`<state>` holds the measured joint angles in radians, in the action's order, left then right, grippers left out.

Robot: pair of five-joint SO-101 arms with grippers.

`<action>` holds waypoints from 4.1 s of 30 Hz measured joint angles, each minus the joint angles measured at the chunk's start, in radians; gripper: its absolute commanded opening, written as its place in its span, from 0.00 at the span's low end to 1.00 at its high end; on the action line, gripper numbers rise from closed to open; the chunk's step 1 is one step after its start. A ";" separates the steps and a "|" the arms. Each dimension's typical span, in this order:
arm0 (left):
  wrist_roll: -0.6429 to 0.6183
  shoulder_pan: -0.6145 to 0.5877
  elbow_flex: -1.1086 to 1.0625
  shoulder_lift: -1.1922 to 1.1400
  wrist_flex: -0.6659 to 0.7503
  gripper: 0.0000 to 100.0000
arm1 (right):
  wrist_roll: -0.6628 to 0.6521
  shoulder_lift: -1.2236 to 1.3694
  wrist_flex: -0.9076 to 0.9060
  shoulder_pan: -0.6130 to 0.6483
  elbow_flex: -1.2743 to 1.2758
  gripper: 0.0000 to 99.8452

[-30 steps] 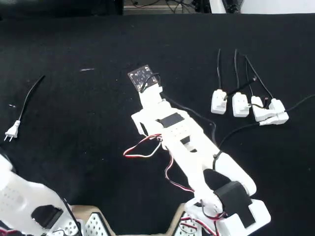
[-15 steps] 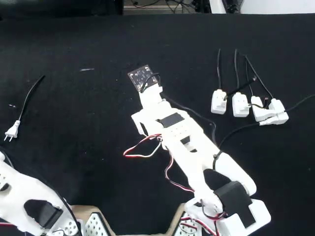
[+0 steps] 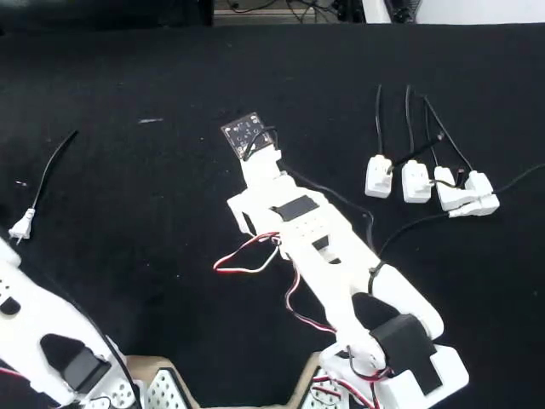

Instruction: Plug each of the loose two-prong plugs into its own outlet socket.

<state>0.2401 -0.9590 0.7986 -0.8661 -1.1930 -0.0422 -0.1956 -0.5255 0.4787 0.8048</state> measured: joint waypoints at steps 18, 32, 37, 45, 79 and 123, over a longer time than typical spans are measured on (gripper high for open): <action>-0.009 0.015 0.020 -0.054 0.000 0.02 | 0.000 0.000 0.000 0.000 0.012 0.24; -0.009 0.012 0.123 -0.058 -0.178 0.03 | 0.000 0.000 0.026 0.000 0.038 0.24; -0.009 0.008 0.295 -0.058 -0.390 0.03 | 0.000 0.000 0.026 0.000 0.038 0.24; -0.009 -0.012 0.503 -0.058 -0.554 0.03 | 0.000 0.000 0.026 0.000 0.038 0.24; -0.060 0.269 -0.497 0.844 -0.560 0.03 | 0.000 0.000 0.026 0.000 0.038 0.24; 0.215 0.967 -1.519 1.183 0.084 0.03 | 0.000 0.000 0.074 -0.098 0.038 0.24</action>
<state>0.4549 0.0077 -0.7204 0.3168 -1.1086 -0.0422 -0.1956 -0.4519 0.3805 0.8431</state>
